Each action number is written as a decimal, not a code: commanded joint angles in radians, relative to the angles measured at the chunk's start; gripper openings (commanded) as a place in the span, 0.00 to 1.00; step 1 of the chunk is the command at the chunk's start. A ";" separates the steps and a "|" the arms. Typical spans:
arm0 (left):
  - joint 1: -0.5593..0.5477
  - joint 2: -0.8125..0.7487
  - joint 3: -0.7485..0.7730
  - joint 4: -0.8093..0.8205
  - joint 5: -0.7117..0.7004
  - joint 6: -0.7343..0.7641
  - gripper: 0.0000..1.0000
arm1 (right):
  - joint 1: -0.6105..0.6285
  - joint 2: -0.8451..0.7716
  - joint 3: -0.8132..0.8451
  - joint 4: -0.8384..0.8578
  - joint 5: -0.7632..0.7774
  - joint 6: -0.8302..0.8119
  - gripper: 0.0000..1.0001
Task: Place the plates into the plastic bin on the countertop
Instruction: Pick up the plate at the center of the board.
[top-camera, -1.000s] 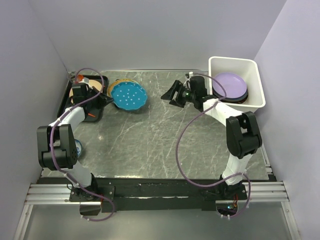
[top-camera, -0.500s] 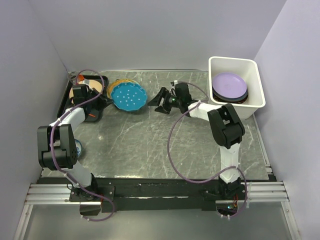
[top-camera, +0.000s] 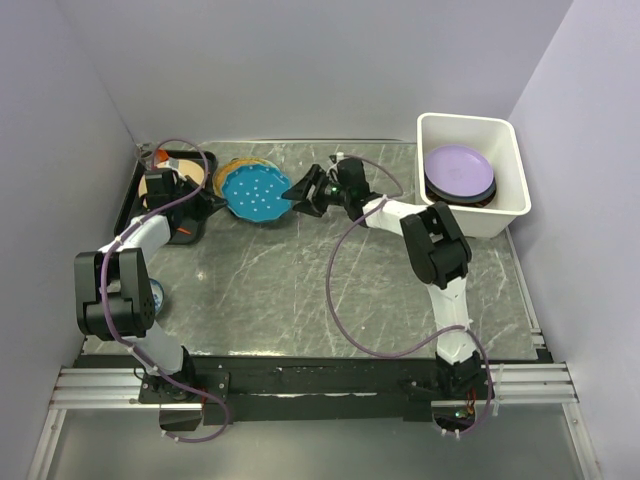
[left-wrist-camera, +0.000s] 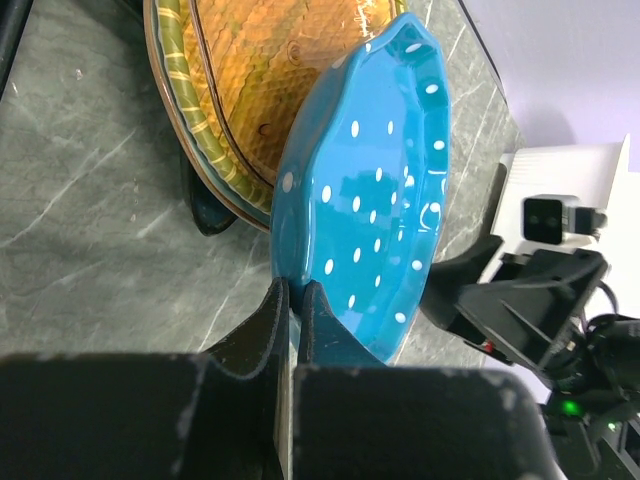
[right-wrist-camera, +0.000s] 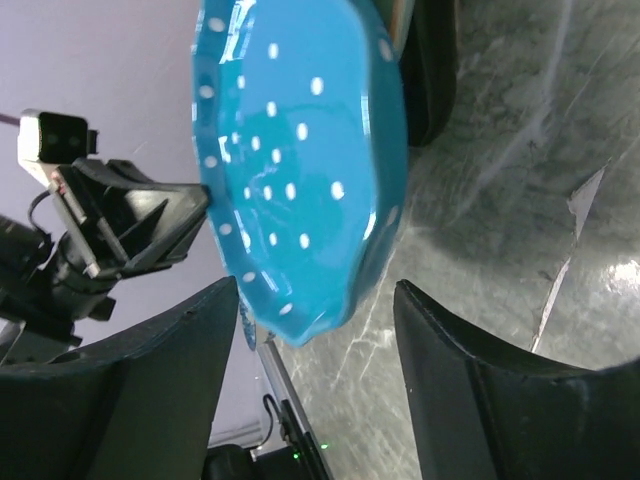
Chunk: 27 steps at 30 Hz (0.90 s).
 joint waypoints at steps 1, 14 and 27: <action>0.000 -0.030 0.015 0.110 0.066 -0.011 0.01 | 0.015 0.030 0.058 0.047 0.008 0.040 0.67; 0.000 -0.035 0.017 0.112 0.074 -0.008 0.01 | 0.027 0.111 0.119 0.085 0.002 0.104 0.43; 0.000 -0.041 0.012 0.116 0.077 -0.007 0.01 | 0.021 0.053 0.067 0.076 0.026 0.074 0.01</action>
